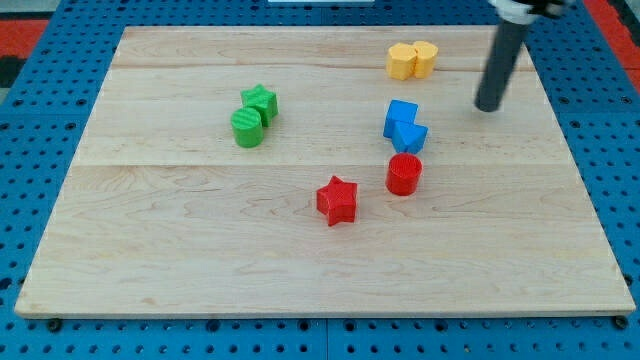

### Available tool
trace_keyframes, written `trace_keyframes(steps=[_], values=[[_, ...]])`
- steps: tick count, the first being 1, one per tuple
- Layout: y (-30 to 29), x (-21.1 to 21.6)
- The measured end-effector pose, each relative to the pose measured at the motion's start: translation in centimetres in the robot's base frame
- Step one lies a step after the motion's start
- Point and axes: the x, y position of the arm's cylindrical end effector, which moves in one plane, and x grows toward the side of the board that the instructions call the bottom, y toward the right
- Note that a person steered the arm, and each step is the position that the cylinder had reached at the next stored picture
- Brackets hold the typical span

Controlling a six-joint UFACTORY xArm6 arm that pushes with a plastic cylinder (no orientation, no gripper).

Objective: Slide the red circle to the red star

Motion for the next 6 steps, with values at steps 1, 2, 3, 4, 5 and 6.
trace_keyframes(steps=[1, 2, 3, 4, 5, 6], values=[[2.3, 5.0], [-1.0, 5.7], [-4.5, 7.8], [-7.9, 10.1], [-10.8, 10.6], [-11.2, 9.8]])
